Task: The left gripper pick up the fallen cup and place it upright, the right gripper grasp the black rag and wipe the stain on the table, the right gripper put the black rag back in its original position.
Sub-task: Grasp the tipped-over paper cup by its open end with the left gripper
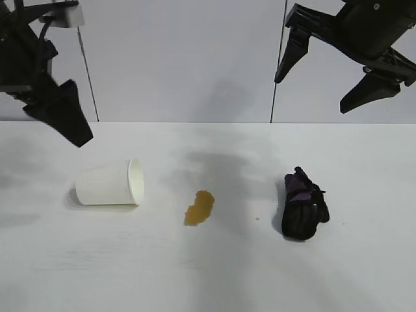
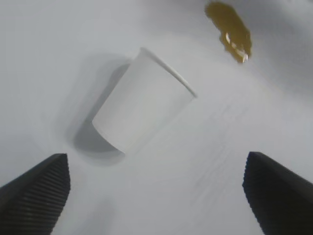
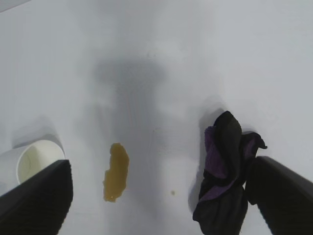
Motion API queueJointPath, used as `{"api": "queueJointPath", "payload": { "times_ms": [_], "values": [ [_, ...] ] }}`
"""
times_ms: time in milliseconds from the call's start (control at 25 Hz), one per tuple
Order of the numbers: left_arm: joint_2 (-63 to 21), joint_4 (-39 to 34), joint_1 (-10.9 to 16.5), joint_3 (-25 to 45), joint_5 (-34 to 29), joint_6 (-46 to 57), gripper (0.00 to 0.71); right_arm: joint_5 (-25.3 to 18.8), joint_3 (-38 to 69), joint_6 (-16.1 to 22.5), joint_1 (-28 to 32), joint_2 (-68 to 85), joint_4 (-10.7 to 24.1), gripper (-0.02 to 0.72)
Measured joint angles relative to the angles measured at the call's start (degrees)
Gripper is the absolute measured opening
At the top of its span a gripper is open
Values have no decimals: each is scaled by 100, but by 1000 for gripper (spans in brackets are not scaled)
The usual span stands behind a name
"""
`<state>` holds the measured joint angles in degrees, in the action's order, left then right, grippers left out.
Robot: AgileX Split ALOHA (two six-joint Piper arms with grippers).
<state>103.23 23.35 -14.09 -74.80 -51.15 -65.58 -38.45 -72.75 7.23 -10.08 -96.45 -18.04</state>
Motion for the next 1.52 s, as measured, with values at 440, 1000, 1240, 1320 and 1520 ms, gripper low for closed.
{"api": "queueJointPath", "payload": {
  "times_ms": [440, 1000, 1240, 1320, 1520],
  "values": [
    [915, -167, -360, 0, 906, -913, 693, -122, 0, -94, 0, 0, 0, 694],
    [1794, -109, -557, -23, 1263, -1046, 516, -127, 0, -106, 0, 0, 0, 694],
    [1683, 587, -557, -44, 897, -1824, 387, -108, 0, -106, 0, 0, 0, 694],
    [1460, 1306, -527, -44, 650, -2565, 383, -106, 0, -106, 0, 0, 0, 694],
    [1081, 3404, -47, -34, -272, -4231, 381, -106, 0, -106, 0, 0, 0, 694]
  ]
}}
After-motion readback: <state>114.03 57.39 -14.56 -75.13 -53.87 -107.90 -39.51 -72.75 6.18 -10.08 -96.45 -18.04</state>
